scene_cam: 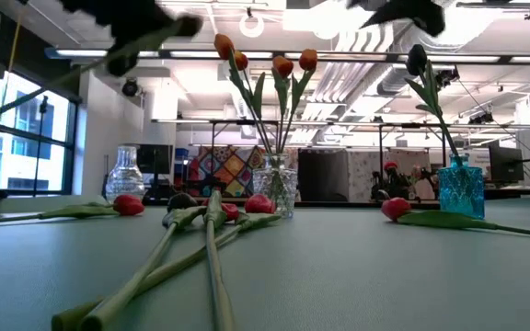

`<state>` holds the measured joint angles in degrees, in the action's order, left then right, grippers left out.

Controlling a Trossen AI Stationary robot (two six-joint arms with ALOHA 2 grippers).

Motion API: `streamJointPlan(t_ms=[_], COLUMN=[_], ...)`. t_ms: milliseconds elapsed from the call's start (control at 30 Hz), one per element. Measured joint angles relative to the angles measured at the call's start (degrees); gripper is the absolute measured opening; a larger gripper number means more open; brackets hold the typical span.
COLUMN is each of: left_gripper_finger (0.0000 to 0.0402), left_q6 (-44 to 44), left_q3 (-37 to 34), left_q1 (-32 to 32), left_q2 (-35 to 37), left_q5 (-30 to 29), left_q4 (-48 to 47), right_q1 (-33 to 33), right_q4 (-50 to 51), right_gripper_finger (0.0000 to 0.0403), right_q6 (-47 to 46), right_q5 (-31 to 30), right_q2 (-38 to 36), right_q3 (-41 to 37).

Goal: Sort flowers into vase by color
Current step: Put the black tulip into the blue vase

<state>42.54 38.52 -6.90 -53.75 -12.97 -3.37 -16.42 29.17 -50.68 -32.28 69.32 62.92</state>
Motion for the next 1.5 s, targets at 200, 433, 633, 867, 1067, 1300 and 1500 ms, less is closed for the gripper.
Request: streamJointPlan(t_ms=[200,433,633,867,1067,1300,1500], left_gripper_finger=[0.0001,0.0001,0.0001,0.0001,0.0000,0.0000,0.0000], left_q6=[-9.61,-16.28,-16.99,-23.35,-24.19,-23.75,-21.74], left_q3=[0.00,0.00,3.08,10.59,13.00,13.07,13.07], left_q1=[-1.09,-0.93,-0.11,0.27,1.25,1.78,2.45], left_q2=[-5.08,-12.09,-18.16,-23.54,-25.47,-25.47,-25.90], left_q5=[2.12,1.72,-0.14,-0.07,-0.04,-0.04,-0.08], left_q4=[21.98,40.09,44.02,43.09,41.02,40.67,40.89], right_q1=[-0.10,0.31,2.37,2.66,2.73,4.52,6.16], right_q4=[-18.55,-32.37,-35.02,-35.26,-34.91,-34.49,-34.49], right_gripper_finger=[0.0142,0.0142,0.0154,0.0216,0.0227,0.0162,0.0084], right_q6=[5.87,12.56,16.89,18.65,18.14,17.46,17.32], right_q5=[6.26,11.55,11.77,11.28,10.69,10.30,12.27], right_q2=[5.94,10.41,12.76,13.10,12.83,12.83,12.83], right_q3=[0.00,0.00,0.00,0.00,0.00,0.00,0.00])
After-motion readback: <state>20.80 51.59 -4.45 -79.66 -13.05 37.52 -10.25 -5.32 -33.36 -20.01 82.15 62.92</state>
